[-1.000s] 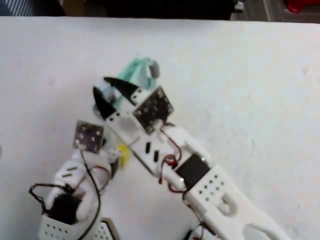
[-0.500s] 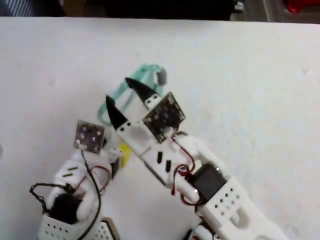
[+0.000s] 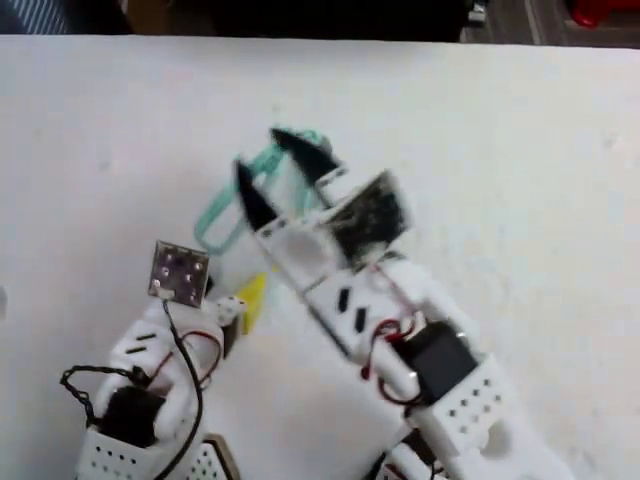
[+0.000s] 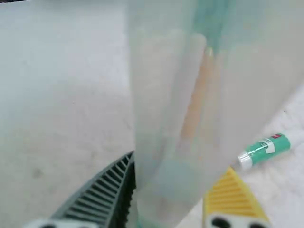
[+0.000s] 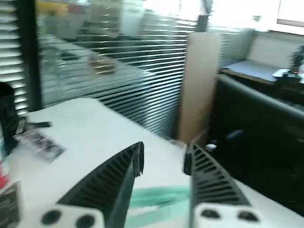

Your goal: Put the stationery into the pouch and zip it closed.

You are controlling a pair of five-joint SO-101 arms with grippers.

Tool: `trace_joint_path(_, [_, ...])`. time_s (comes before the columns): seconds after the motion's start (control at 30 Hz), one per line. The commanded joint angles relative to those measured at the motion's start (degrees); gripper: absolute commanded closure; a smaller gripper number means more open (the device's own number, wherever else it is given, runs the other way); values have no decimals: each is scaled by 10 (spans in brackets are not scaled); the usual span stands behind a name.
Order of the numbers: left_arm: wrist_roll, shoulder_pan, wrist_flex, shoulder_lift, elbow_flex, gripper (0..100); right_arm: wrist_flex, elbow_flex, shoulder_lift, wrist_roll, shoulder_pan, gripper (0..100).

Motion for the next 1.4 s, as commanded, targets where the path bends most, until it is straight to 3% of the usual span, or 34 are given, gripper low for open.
trace_joint_path(0.0, [5, -3, -18, -8, -10, 781, 69, -105, -14, 6, 94, 920])
trace_joint_path(0.17, [5, -3, -18, -8, -10, 781, 197, -145, -7, 25, 171, 850])
trace_joint_path(0.33, [5, -3, -18, -8, -10, 782, 276, -59, -13, 214, 215, 836])
trace_joint_path(0.43, [5, -3, -18, -8, -10, 782, 294, 10, -13, 290, 237, 836])
trace_joint_path(0.6, [5, -3, -18, -8, -10, 782, 332, 147, -13, 456, 210, 836])
trace_joint_path(0.67, [5, -3, -18, -8, -10, 782, 330, 196, -9, 491, 204, 836])
trace_joint_path(1.23, [5, -2, -18, -8, -10, 782, 204, 353, -7, 511, 204, 831])
trace_joint_path(1.37, [5, -3, -18, -8, -9, 782, 204, 352, -7, 511, 204, 758])
